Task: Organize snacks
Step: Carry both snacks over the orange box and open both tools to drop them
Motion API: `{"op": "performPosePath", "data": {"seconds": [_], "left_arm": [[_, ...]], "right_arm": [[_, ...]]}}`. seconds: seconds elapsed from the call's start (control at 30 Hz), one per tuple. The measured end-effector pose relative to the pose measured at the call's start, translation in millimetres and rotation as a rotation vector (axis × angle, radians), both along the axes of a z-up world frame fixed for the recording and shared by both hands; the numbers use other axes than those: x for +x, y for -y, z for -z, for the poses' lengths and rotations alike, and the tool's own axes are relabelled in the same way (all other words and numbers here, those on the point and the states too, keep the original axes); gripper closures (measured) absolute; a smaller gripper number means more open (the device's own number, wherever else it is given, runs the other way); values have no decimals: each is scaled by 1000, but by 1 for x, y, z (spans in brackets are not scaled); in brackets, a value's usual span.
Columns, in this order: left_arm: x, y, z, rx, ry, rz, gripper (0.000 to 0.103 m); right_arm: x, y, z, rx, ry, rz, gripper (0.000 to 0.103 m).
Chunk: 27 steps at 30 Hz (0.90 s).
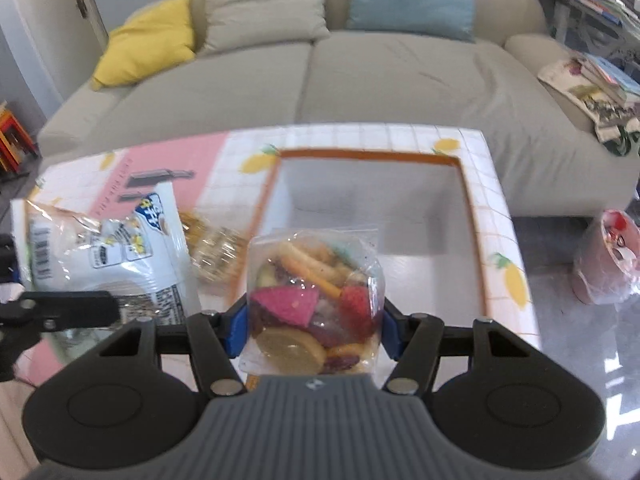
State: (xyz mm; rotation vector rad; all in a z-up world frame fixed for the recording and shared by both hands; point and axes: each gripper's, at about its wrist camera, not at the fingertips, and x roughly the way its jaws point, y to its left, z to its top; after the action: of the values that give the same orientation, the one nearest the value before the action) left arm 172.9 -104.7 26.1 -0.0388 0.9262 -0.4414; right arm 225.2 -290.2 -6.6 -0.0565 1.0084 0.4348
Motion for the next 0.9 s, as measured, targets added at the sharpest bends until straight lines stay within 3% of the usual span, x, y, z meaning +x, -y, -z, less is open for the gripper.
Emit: {"op": "performPosePath", "data": {"seconds": [0.23, 0.33, 0.67, 0.9], "left_arm": [[24, 46, 35, 137, -95, 145, 72], [34, 49, 52, 139, -164, 191, 72], [54, 60, 90, 179, -286, 244, 71], [60, 64, 107, 239, -345, 229, 66]], "right_arm": [[22, 26, 42, -77, -77, -36, 42], [33, 26, 57, -79, -117, -62, 42], [53, 7, 94, -170, -233, -167, 42], [61, 0, 114, -206, -339, -172, 41]]}}
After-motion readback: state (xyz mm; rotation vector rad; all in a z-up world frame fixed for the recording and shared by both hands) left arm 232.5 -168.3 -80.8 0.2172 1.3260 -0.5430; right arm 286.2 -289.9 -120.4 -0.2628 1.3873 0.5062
